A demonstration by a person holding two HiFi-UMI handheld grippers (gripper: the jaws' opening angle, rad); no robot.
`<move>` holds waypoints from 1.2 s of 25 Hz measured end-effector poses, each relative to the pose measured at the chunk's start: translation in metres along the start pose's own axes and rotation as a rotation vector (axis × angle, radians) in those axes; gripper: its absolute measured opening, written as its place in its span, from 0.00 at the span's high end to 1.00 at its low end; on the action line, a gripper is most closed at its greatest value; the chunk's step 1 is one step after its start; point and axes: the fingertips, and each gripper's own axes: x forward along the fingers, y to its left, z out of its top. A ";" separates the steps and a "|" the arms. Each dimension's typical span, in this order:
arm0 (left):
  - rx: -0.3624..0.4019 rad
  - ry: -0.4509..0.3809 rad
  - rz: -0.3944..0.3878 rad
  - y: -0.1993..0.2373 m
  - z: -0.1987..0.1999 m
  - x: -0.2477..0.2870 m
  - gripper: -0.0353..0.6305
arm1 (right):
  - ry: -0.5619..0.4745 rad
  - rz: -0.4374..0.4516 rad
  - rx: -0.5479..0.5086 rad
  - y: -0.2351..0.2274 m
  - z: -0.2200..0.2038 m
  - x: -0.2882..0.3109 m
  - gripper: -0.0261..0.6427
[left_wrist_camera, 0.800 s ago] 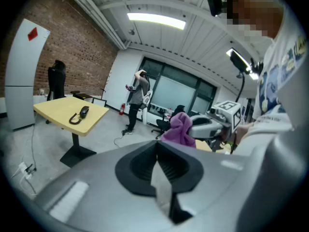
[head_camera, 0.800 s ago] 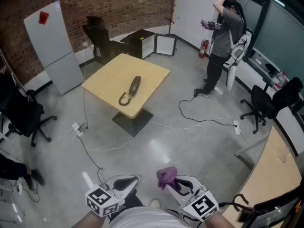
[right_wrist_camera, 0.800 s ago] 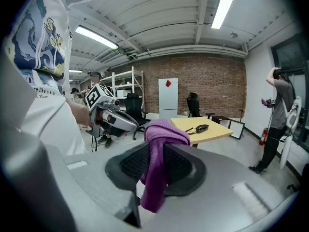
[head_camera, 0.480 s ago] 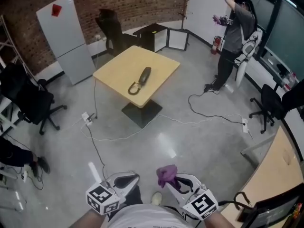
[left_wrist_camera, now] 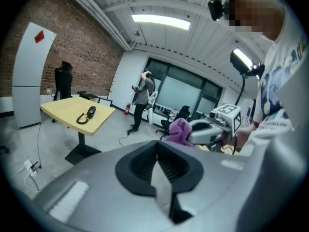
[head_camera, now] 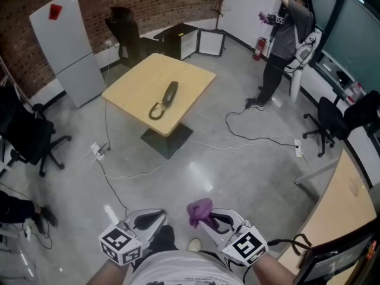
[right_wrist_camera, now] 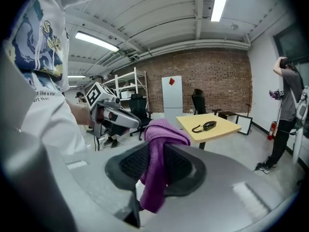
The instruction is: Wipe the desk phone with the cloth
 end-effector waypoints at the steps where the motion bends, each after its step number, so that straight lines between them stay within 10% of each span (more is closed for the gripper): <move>1: 0.000 -0.001 0.002 0.014 0.001 -0.004 0.94 | -0.012 -0.003 0.001 -0.002 0.006 0.014 0.82; 17: 0.054 0.062 -0.103 0.111 0.062 0.041 0.88 | -0.039 -0.126 0.047 -0.078 0.073 0.081 0.82; 30: 0.020 0.177 0.159 0.226 0.098 0.148 0.62 | -0.029 -0.013 0.031 -0.214 0.073 0.124 0.82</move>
